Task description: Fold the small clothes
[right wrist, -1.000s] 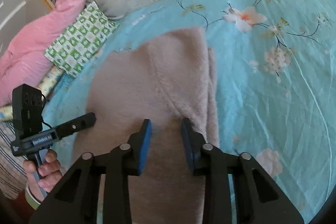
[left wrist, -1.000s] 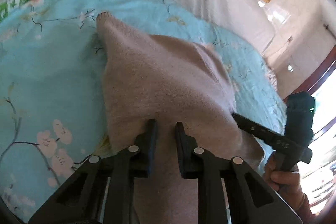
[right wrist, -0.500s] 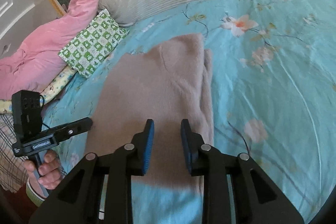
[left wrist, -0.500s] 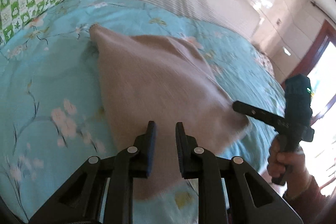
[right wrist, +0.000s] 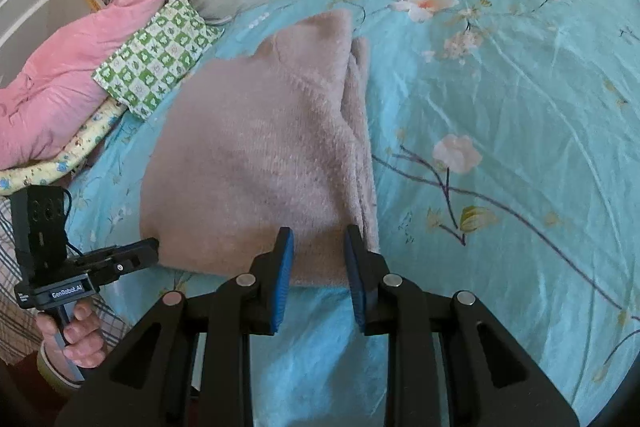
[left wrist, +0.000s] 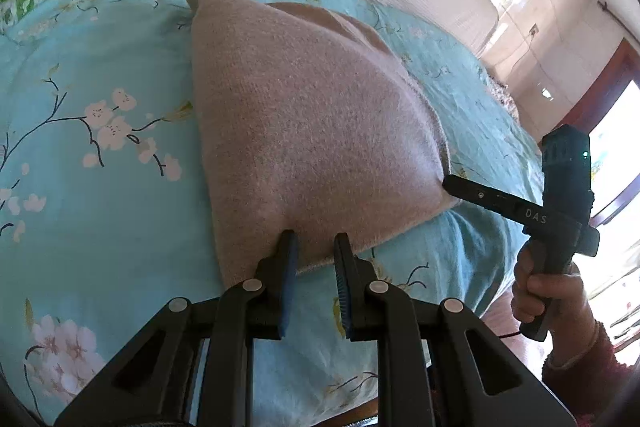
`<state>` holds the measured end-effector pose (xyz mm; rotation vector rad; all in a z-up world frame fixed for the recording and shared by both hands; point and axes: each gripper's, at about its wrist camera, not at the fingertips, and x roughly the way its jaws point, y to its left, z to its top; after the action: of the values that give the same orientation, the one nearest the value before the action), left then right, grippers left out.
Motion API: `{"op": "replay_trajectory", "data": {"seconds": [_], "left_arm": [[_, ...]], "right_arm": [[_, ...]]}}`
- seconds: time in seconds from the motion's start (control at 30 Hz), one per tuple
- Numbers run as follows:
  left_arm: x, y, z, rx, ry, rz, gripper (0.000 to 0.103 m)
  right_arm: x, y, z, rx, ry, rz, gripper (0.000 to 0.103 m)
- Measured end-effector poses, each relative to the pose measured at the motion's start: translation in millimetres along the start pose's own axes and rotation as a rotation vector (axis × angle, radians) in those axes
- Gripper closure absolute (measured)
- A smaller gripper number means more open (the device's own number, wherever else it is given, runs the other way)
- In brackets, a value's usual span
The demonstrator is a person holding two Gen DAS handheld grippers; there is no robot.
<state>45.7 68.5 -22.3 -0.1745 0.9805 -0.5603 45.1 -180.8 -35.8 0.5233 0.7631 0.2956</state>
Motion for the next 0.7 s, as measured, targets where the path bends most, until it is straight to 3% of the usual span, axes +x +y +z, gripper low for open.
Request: {"op": "replay_trajectory", "data": {"seconds": [0.27, 0.43, 0.5, 0.57, 0.6, 0.7], "left_arm": [[-0.1, -7.7, -2.6, 0.001, 0.002, 0.03, 0.084], [-9.1, -13.4, -2.1, 0.025, -0.005, 0.036, 0.078], [-18.6, -12.7, 2.8, 0.036, -0.022, 0.03, 0.07], [-31.8, -6.8, 16.9, 0.026, -0.061, 0.051, 0.042], [-37.9, -1.8, 23.9, 0.013, -0.086, 0.058, 0.036], [-46.3, 18.6, 48.9, -0.036, -0.124, 0.061, 0.034]], "right_arm": [[-5.2, -0.1, -6.4, 0.024, -0.016, -0.004, 0.076], [-15.9, 5.1, -6.6, 0.029, -0.019, -0.015, 0.075], [-25.6, 8.8, -2.4, 0.031, -0.038, -0.001, 0.074], [-33.1, 12.6, 3.8, 0.025, -0.062, 0.006, 0.073], [-37.5, 15.2, 8.8, 0.022, -0.08, 0.011, 0.073], [-43.9, 22.3, 20.1, 0.022, -0.117, 0.029, 0.071]]}}
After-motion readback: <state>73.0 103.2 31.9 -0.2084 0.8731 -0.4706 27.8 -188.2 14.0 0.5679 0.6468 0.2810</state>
